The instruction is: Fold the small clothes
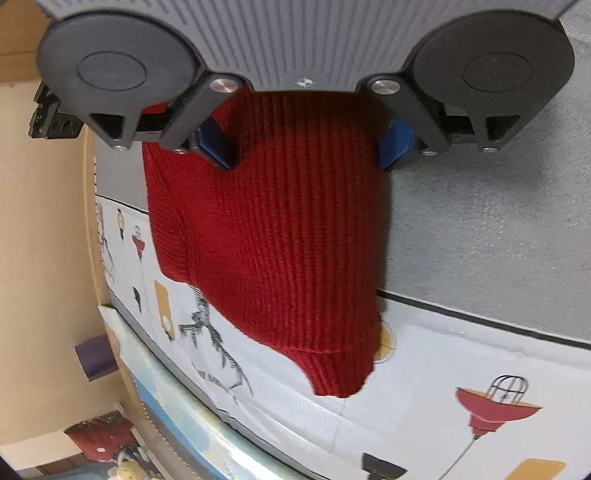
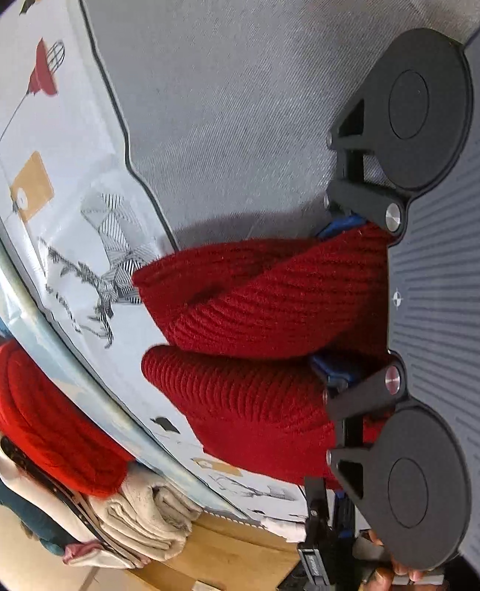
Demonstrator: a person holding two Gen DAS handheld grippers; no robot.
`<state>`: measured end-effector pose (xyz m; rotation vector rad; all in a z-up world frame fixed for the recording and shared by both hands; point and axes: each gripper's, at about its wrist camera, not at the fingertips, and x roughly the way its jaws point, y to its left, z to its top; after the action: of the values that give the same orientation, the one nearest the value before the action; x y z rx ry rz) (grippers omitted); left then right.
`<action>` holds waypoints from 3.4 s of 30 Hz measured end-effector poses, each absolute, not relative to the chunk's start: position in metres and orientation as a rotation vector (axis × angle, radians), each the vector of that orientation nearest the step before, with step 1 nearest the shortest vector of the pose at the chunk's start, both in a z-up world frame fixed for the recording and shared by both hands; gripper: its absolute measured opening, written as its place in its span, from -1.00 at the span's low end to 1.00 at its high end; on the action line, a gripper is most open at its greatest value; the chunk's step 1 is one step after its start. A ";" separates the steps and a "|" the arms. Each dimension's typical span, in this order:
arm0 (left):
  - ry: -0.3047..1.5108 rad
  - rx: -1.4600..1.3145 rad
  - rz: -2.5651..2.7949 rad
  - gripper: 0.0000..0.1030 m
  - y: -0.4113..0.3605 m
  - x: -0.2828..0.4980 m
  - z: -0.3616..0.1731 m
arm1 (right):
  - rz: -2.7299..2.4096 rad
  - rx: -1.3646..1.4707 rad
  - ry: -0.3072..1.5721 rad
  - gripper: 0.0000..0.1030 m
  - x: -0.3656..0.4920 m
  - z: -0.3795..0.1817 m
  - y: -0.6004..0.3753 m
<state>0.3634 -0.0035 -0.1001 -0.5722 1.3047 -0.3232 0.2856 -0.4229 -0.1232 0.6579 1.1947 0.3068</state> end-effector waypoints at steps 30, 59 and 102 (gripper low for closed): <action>1.029 -0.134 -0.295 0.20 0.065 0.323 -0.015 | 0.377 0.446 0.965 -0.11 0.301 -0.044 -0.320; 0.765 0.002 -0.030 0.99 0.017 0.120 0.031 | 0.200 0.077 0.631 0.90 0.112 0.063 -0.257; 0.882 -0.073 -0.019 0.99 0.012 0.145 0.000 | 0.220 0.062 0.809 0.90 0.122 0.013 -0.217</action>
<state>0.1446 0.0124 0.0000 -0.0730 0.8823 -0.0193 0.1220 -0.2173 0.0127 0.0622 0.8089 0.2203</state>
